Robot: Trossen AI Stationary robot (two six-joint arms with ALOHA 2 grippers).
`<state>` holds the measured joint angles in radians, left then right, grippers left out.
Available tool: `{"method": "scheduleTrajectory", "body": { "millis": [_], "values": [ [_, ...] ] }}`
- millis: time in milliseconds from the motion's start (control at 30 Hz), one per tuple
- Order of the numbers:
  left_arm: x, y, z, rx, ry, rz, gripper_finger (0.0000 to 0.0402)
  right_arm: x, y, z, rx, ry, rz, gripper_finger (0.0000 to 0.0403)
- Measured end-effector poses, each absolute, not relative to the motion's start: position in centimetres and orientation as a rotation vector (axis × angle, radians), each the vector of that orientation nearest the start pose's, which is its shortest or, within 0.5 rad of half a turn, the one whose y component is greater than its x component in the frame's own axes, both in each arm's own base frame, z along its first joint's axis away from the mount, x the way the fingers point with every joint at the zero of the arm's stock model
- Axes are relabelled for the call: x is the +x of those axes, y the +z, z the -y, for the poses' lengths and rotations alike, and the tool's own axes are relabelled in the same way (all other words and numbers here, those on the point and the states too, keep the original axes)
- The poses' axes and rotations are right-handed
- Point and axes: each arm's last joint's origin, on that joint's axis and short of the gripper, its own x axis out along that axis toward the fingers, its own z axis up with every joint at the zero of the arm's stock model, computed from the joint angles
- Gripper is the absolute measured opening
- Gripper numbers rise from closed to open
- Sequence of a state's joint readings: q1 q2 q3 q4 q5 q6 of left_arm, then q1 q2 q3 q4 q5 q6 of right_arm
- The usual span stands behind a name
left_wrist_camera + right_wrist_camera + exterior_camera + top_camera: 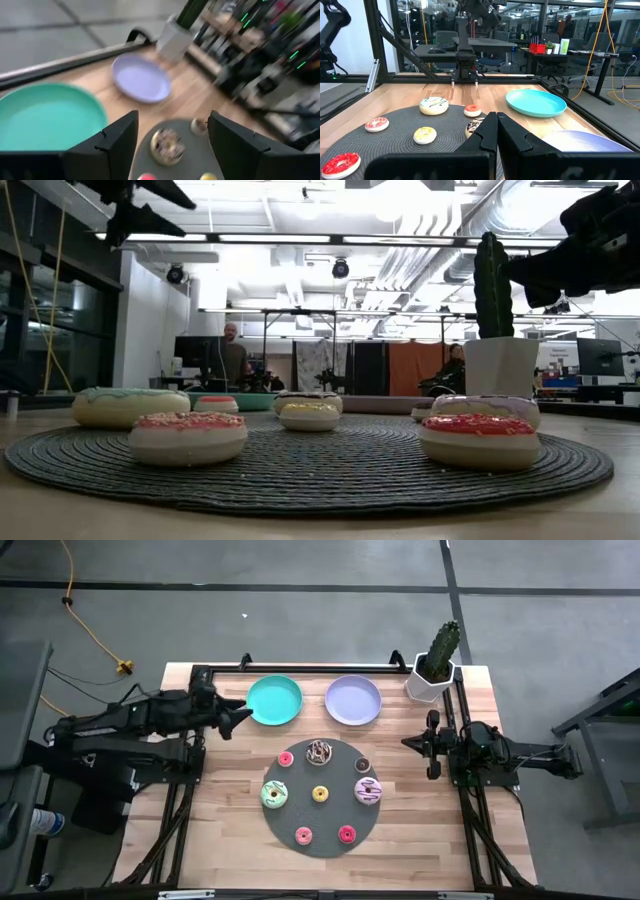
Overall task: Pick & Place donuts
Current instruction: Put the small orange donut on the green plate
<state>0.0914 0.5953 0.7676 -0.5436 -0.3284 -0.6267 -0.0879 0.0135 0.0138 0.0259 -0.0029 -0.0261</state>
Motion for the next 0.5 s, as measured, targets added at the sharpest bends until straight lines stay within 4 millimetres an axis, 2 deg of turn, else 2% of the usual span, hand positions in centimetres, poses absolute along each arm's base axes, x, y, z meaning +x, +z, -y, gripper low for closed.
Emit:
{"method": "scheduleTrajectory", "body": {
  "millis": [200, 500],
  "values": [
    [14.6, 31.8, -2.3, -0.602, 0.599, -0.430, 0.0230, 9.7, 17.0, 0.8, -0.027, -0.085, 0.025, 0.0000],
    [17.5, 30.5, -2.5, -0.695, 0.690, -0.548, 0.0230, 9.7, 17.0, 0.9, -0.027, -0.086, 0.025, 0.0000]
  ]
}}
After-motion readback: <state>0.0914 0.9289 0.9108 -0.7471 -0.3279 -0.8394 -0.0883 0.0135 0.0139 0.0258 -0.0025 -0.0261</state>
